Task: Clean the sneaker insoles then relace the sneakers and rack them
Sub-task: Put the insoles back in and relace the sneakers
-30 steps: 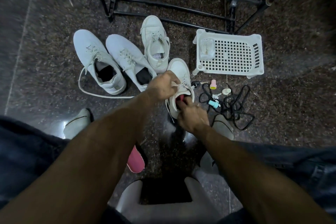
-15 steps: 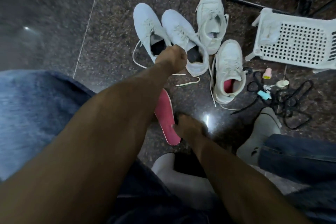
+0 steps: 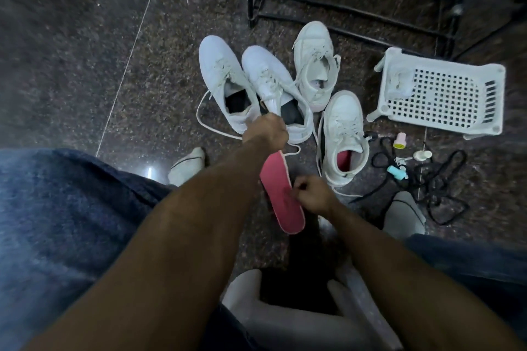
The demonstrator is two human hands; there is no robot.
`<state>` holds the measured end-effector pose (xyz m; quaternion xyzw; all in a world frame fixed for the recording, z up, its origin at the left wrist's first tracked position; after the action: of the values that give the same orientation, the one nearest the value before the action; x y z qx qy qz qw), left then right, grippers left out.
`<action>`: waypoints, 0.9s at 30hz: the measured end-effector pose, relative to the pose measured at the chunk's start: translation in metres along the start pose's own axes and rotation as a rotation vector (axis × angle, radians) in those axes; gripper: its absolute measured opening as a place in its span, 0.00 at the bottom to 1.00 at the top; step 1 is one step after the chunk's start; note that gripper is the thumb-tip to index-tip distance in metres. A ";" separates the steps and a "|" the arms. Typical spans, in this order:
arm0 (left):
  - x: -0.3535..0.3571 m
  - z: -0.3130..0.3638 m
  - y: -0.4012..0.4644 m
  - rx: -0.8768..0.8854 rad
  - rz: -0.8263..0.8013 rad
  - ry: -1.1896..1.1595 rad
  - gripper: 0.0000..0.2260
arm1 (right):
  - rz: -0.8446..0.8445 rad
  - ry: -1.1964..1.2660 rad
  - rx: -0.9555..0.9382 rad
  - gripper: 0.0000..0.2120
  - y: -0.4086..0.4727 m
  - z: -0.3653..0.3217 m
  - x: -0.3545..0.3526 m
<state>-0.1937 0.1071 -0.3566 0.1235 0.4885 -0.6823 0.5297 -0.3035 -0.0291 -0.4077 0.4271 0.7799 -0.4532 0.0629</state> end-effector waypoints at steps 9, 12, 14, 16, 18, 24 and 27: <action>-0.013 0.002 -0.012 -0.121 0.085 -0.219 0.27 | 0.096 0.170 -0.160 0.19 -0.024 -0.016 -0.090; -0.013 -0.008 -0.025 -0.292 0.082 -0.445 0.24 | 0.124 0.242 -0.165 0.17 -0.030 -0.023 -0.105; 0.001 -0.009 -0.035 -0.391 0.012 -0.677 0.16 | 0.137 0.260 -0.160 0.16 -0.031 -0.026 -0.110; 0.012 -0.002 -0.042 -0.431 -0.048 -0.883 0.10 | 0.148 0.254 -0.121 0.11 -0.030 -0.024 -0.110; 0.012 0.005 -0.046 -0.427 -0.027 -0.998 0.09 | 0.157 0.211 -0.051 0.11 -0.031 -0.019 -0.107; 0.008 0.020 -0.044 -0.392 0.012 -0.945 0.19 | 0.205 -0.133 -0.049 0.43 -0.039 -0.044 -0.110; 0.014 0.028 -0.040 -0.400 -0.020 -0.995 0.19 | 0.244 -0.322 0.005 0.50 -0.031 -0.045 -0.114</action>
<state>-0.2231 0.0751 -0.3313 -0.3228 0.3001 -0.5572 0.7038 -0.2416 -0.0715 -0.3058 0.4407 0.7010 -0.5066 0.2404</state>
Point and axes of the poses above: each hand's wrist, its own y-axis towards the middle knuckle, its own x-axis out of the palm, z = x × y, the point moved 10 cm from there along y, towards the middle knuckle, and after that the axes turned 7 degrees about -y, right-handed, at the moved point
